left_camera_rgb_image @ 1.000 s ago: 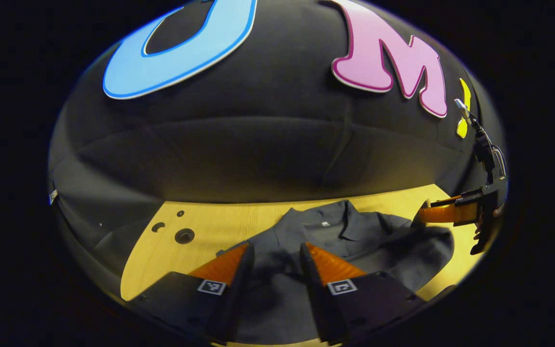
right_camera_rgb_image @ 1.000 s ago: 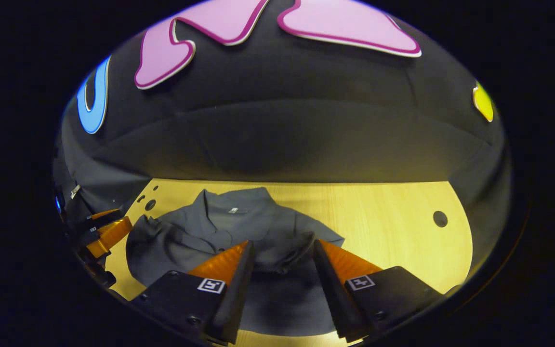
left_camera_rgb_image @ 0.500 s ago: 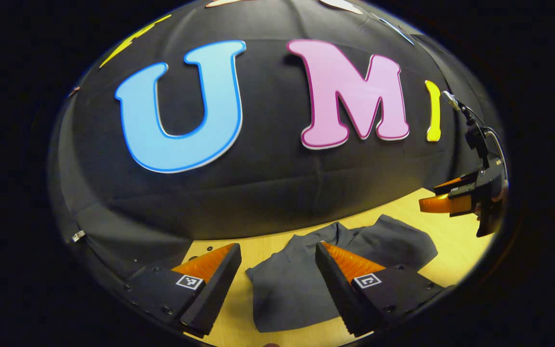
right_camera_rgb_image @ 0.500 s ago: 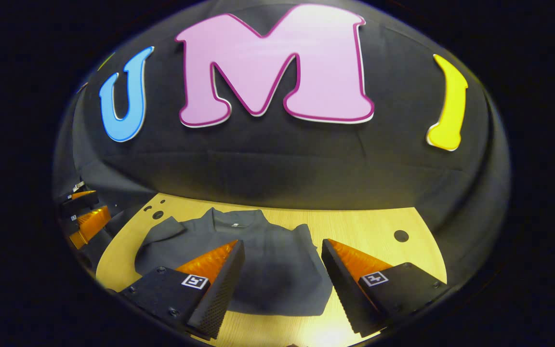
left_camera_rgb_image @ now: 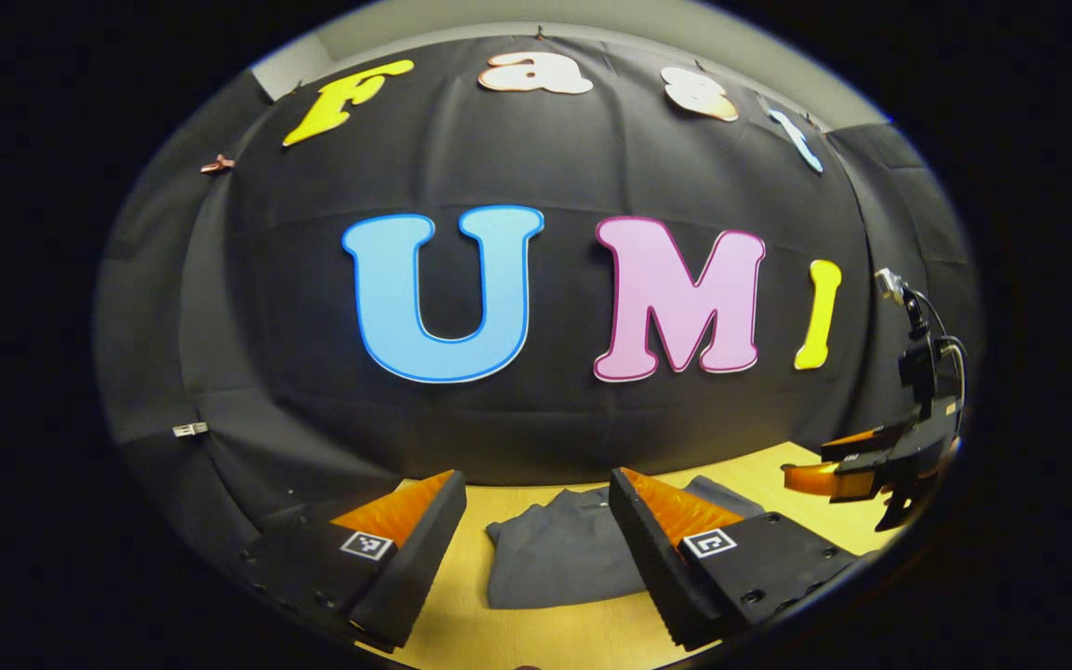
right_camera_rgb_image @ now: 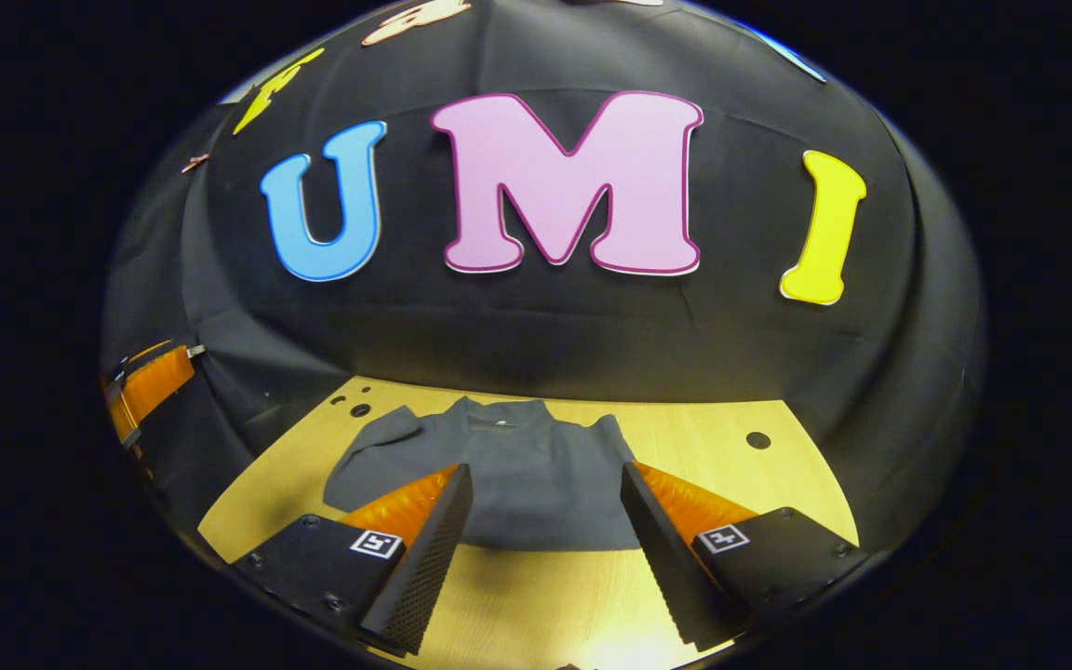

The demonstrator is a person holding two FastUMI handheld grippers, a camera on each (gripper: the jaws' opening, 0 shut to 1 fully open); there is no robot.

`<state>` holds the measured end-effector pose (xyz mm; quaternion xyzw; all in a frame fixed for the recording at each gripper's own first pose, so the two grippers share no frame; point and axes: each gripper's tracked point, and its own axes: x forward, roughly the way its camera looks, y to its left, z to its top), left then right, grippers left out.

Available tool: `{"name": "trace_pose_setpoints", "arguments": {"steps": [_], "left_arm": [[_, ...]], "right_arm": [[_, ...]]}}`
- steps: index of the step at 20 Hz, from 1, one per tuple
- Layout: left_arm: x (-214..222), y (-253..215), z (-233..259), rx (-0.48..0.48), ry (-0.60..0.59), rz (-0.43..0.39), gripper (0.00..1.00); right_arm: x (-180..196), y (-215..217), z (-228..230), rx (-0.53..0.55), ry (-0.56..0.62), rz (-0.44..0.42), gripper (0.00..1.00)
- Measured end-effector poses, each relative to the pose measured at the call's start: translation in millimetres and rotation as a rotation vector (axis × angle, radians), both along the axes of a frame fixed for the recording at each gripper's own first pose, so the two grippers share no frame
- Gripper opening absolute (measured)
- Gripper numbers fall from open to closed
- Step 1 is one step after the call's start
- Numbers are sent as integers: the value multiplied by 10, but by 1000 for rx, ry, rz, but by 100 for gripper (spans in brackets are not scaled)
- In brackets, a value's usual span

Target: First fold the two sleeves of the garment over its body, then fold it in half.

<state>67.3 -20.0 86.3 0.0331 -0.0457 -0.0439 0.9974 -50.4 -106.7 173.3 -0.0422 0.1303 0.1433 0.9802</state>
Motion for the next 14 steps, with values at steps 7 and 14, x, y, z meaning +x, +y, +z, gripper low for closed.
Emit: {"name": "trace_pose_setpoints", "arguments": {"steps": [7,14], "left_arm": [[-759,336,-233,-84,-6,64,97],[-1245,630,-624,-95,-27,147,98]], "right_arm": [[-814,141,-234,56,3,16,98],[-1403,84,-482,65,24,-10,99]]}}
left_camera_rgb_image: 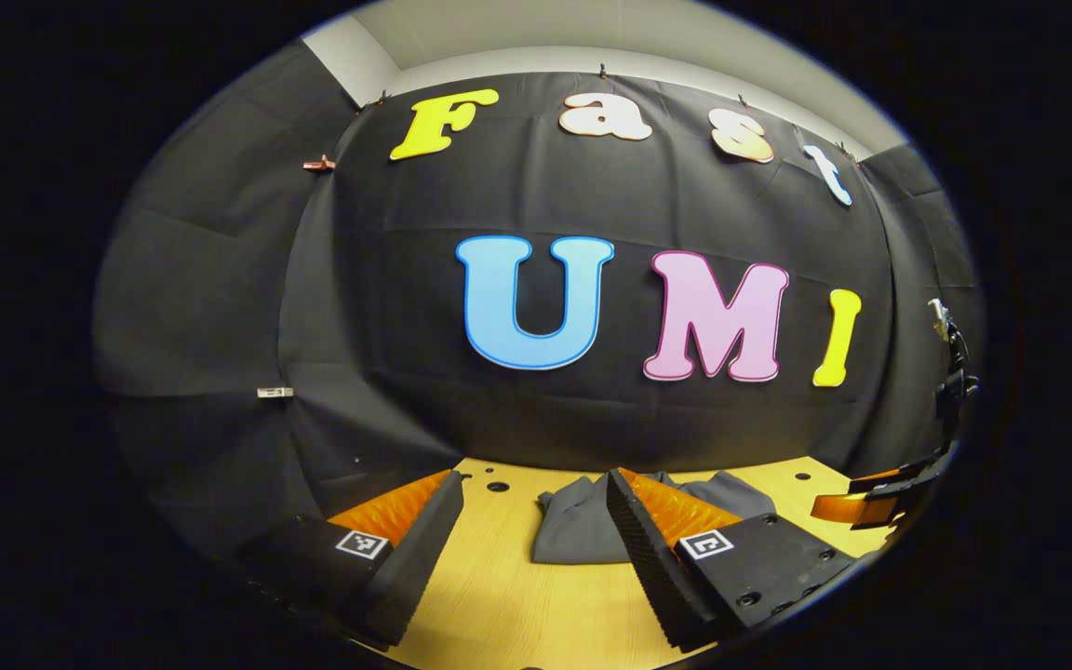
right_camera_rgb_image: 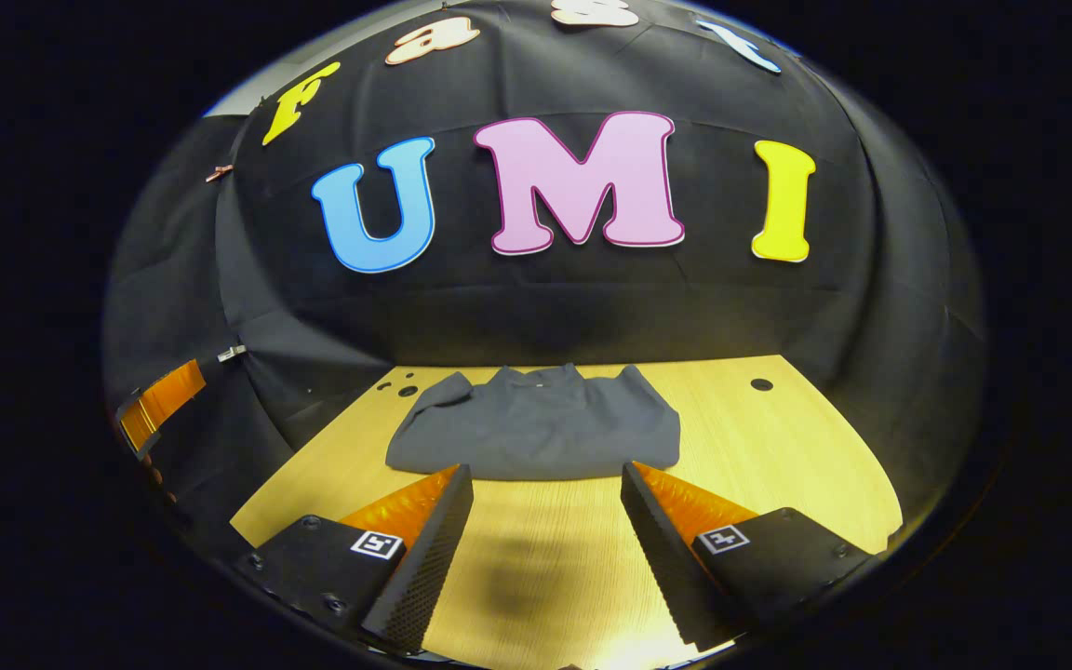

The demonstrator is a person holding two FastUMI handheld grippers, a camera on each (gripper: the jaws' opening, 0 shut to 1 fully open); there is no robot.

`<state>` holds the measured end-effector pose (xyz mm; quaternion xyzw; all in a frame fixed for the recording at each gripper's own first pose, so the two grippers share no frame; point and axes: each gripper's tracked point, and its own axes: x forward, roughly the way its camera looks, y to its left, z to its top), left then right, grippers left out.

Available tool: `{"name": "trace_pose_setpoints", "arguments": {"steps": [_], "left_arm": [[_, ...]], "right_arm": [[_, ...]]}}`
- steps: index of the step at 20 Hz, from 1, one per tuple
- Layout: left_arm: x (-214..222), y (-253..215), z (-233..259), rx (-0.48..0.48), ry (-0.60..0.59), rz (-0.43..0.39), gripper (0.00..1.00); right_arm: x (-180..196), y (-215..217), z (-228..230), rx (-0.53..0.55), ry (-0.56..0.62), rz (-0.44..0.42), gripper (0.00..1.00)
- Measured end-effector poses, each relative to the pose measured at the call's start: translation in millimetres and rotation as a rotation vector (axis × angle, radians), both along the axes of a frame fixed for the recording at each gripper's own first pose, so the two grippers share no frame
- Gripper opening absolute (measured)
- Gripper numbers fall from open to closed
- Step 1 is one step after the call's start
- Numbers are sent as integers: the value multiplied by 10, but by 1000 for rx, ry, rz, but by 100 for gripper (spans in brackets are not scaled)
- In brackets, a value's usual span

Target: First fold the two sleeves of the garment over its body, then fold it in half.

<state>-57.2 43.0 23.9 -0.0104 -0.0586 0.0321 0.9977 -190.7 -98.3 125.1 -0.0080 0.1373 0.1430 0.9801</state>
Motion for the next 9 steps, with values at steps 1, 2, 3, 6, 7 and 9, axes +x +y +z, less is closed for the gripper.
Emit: {"name": "trace_pose_setpoints", "arguments": {"steps": [1,2,3,6,7,9], "left_arm": [[-26,-3,-84,-3,18,-5,98],[-43,-13,-176,-4,40,-11,98],[-63,-25,-245,-5,59,-18,98],[-104,-107,-405,-8,102,-42,98],[-113,-148,-444,-11,114,-53,96],[-105,-218,-534,-9,137,-74,96]], "right_arm": [[-58,-36,-98,-7,17,-9,99],[-119,-63,-220,-7,44,-14,99],[-181,-90,-341,-3,78,-24,99],[-369,-113,-556,12,143,-55,99],[-441,-112,-612,6,156,-58,99],[-540,-79,-690,-10,174,-59,99]]}}
